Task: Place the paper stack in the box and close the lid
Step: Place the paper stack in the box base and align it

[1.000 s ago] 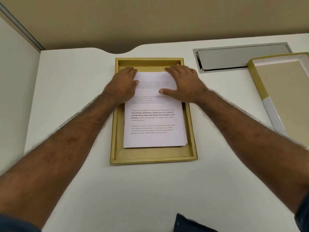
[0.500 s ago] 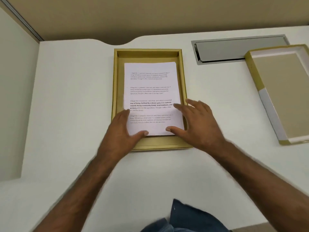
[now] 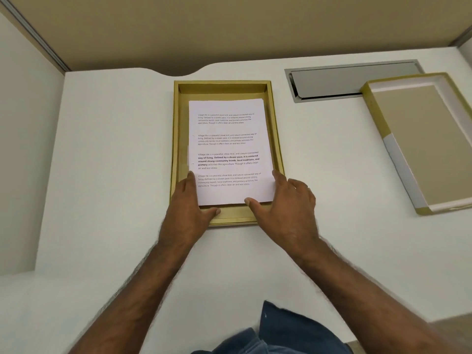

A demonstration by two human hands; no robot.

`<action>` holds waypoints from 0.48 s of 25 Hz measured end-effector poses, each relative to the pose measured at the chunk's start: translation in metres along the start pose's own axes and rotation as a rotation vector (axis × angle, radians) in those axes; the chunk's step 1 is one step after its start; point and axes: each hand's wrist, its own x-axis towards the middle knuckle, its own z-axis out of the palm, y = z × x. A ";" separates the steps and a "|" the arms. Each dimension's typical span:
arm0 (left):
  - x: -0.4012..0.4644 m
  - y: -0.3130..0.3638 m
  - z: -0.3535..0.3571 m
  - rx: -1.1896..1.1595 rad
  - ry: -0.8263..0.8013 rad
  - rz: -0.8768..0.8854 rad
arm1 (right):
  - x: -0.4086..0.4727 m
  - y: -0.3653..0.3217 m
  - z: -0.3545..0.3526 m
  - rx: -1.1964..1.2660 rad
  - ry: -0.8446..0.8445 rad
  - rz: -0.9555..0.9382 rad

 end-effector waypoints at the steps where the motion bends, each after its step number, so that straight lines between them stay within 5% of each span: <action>1: 0.000 0.000 0.001 0.005 0.008 -0.001 | -0.001 -0.002 0.001 -0.013 -0.018 0.012; 12: 0.002 -0.008 0.003 -0.013 0.109 0.082 | 0.008 -0.012 0.003 -0.158 -0.106 0.046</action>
